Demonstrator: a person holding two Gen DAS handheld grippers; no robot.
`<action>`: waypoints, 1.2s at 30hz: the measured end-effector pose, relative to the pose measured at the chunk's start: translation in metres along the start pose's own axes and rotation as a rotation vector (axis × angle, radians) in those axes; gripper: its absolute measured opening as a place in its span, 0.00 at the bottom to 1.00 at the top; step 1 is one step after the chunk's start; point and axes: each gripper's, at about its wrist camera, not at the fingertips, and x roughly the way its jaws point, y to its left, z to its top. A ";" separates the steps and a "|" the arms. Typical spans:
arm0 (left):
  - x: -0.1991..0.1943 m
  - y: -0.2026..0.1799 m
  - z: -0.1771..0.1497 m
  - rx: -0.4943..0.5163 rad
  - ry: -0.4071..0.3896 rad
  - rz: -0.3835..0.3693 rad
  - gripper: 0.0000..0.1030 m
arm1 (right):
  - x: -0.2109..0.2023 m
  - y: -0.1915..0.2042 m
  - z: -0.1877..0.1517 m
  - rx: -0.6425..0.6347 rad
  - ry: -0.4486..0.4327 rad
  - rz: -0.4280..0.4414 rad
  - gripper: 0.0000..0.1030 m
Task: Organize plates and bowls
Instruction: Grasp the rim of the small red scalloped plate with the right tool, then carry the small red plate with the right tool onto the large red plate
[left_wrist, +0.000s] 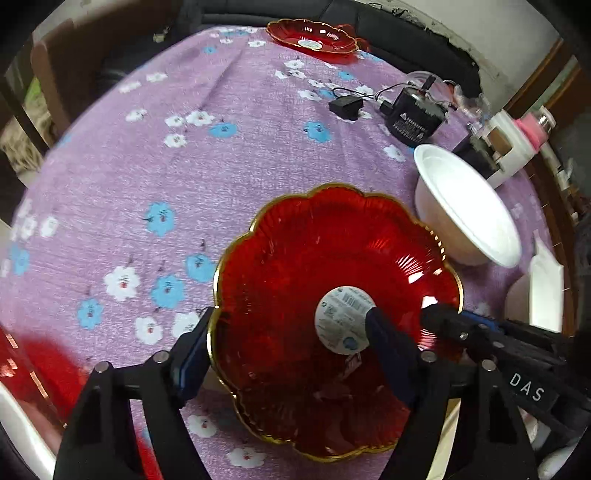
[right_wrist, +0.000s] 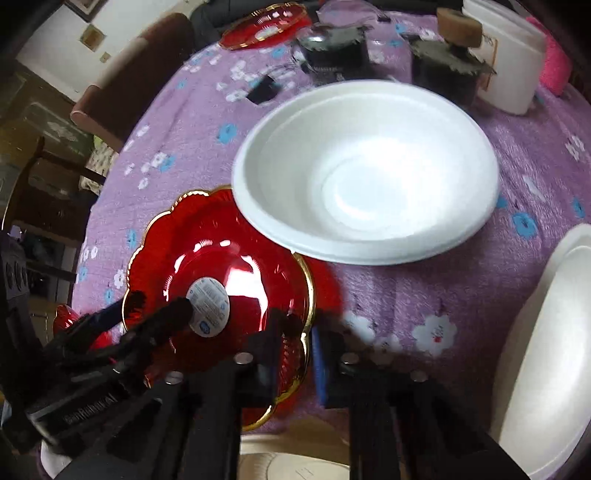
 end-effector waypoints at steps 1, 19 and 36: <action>0.000 0.001 -0.002 -0.008 0.001 0.003 0.71 | -0.003 0.001 -0.002 0.001 -0.021 -0.014 0.15; -0.096 0.024 -0.022 -0.049 -0.189 -0.020 0.60 | -0.075 0.044 -0.023 -0.026 -0.223 0.083 0.11; -0.183 0.130 -0.105 -0.175 -0.293 0.016 0.60 | -0.078 0.173 -0.085 -0.183 -0.185 0.146 0.11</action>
